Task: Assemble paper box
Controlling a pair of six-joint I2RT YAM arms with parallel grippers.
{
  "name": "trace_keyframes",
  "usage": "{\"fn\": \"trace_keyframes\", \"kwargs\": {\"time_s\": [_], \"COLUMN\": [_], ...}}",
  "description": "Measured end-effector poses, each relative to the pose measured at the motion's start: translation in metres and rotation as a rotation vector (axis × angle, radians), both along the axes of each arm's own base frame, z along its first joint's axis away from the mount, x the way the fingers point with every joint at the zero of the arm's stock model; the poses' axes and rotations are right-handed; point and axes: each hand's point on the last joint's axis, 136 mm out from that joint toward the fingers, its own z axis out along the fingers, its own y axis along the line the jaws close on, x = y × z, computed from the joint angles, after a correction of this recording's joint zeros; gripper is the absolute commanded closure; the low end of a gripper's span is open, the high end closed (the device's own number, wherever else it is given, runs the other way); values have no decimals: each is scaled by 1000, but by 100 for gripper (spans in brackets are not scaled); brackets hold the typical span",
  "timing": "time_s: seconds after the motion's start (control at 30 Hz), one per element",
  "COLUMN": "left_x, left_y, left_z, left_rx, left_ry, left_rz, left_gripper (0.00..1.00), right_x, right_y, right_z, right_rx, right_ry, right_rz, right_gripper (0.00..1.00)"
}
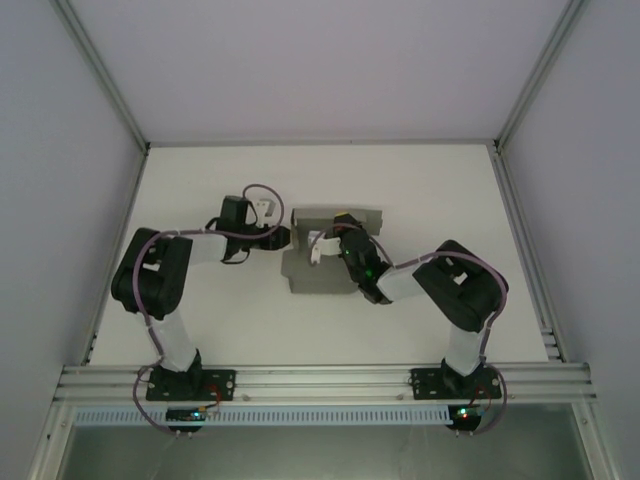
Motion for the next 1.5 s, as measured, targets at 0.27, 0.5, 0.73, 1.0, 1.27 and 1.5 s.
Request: {"fn": "trace_keyframes", "kwargs": {"time_s": [0.27, 0.5, 0.73, 1.0, 1.27, 1.5], "left_x": [-9, -21, -21, -17, -14, 5], "left_y": [-17, -16, -19, -26, -48, -43], "left_z": [7, 23, 32, 35, 23, 29], "left_rx": [26, 31, 19, 6, 78, 77], "left_ry": [-150, -222, -246, -261, -324, -397], "left_rz": [-74, -99, -112, -132, -127, -30], "left_gripper": [41, 41, 40, 39, 53, 68], "right_x": [-3, -4, -4, -5, -12, -14], "right_y": [-6, -5, -5, -6, -2, -4], "right_z": [-2, -1, 2, 5, 1, -11], "right_rx": [-13, -13, -10, -7, -16, 6], "right_ry": [-3, -4, -11, -5, 6, 55], "right_rz": [-40, -41, -40, -42, -40, -49], "right_gripper": [100, 100, 100, 100, 100, 100]}}
